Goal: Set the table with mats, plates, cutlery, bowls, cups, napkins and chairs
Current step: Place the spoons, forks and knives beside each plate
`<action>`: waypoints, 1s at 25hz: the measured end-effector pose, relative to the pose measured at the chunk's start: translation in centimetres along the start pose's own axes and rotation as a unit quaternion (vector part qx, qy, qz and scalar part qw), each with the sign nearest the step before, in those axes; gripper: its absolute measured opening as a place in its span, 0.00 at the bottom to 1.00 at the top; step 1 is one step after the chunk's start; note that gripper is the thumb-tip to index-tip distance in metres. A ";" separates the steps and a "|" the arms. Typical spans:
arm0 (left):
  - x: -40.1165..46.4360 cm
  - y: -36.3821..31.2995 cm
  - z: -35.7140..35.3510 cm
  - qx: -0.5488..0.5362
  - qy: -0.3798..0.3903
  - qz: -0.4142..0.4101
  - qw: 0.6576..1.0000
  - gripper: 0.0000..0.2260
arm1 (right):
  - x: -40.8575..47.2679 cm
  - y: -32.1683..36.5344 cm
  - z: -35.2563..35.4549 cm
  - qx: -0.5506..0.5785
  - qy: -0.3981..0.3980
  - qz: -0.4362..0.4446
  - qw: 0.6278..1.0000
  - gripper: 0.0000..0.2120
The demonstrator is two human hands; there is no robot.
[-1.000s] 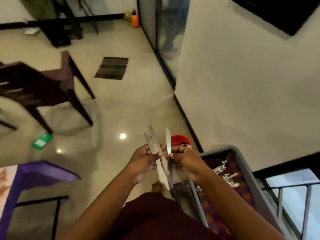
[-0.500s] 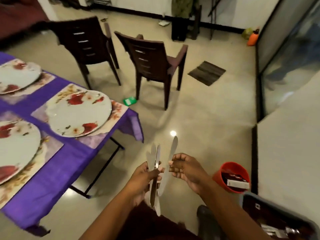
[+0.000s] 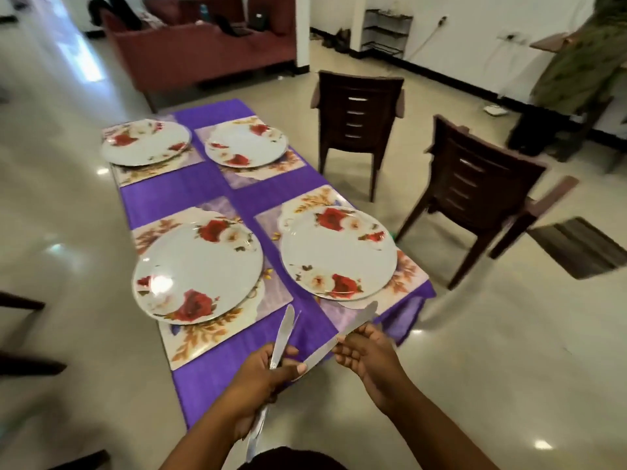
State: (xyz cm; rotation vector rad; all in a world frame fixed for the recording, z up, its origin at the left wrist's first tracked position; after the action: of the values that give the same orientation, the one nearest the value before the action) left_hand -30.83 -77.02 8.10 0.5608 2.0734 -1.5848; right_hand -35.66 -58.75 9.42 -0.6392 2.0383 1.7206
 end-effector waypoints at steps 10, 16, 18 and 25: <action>0.0 -1.3 17.3 -0.082 -0.244 -0.040 0.965 0.14 | 7.9 0.3 -11.0 -0.090 0.044 -0.049 0.994 0.05; 0.0 1.3 21.5 -0.117 -0.415 -0.031 0.902 0.09 | 12.3 -0.4 -13.1 -0.261 0.073 -0.067 0.960 0.03; 0.1 1.8 21.9 -0.106 -0.444 -0.025 0.889 0.08 | 13.5 -0.6 -14.0 -0.302 0.086 -0.059 0.948 0.02; 1.7 0.4 23.6 0.027 -0.508 0.000 0.861 0.12 | 17.5 -1.7 -16.1 -0.415 0.090 -0.005 0.905 0.04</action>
State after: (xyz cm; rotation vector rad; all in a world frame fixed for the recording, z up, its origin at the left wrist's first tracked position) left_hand -29.19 -99.68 1.49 -0.2609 1.2055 -1.4516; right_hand -49.09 -76.42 0.77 -1.0776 1.3042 2.5935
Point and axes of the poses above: each hand's wrist, its own x-axis towards the middle knuckle, its own z-axis out of the back of the hand, y = z × x, the point moved 9 cm from there along x, towards the middle knuckle, and after that the axes turned 7 degrees about -x, right-handed, at the moved point
